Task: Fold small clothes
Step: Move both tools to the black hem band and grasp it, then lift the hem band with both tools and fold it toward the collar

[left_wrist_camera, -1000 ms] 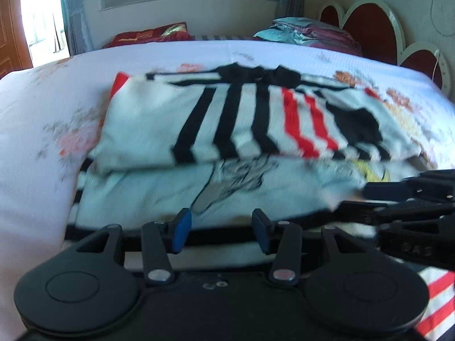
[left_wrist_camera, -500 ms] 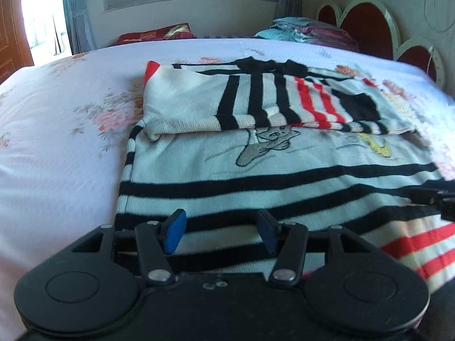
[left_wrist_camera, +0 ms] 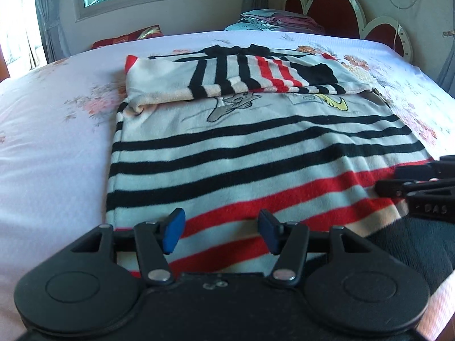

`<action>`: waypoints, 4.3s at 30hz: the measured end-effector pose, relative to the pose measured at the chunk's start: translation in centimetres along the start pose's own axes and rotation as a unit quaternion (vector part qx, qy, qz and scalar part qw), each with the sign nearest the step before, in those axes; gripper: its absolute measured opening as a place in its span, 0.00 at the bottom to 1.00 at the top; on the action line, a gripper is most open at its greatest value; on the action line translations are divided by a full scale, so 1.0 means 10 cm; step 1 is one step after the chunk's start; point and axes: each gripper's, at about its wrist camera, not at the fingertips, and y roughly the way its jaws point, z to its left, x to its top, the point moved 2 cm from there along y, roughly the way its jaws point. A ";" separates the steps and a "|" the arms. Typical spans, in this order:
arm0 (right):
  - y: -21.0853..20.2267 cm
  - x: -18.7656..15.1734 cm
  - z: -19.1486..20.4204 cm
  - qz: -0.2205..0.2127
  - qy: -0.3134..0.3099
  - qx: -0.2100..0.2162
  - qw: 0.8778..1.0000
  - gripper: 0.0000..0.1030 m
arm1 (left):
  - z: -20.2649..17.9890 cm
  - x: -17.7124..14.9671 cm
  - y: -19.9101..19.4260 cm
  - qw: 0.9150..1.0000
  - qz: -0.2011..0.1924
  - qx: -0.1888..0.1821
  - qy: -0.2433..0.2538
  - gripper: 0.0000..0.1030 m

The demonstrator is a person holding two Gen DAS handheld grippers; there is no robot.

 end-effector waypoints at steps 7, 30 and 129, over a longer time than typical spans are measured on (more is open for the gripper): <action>-0.22 -0.21 -0.26 0.004 0.022 -0.033 0.999 0.40 | 0.18 -0.20 -0.22 1.000 0.004 0.003 -0.011 0.54; -0.76 -0.77 -0.71 0.030 0.128 -0.062 0.989 0.64 | 0.40 -0.64 -0.61 0.987 0.051 -0.086 -0.127 0.63; 1.99 2.48 -2.08 -0.051 0.154 0.032 0.986 0.08 | 1.36 2.43 1.59 0.975 -0.037 -0.035 -0.215 0.73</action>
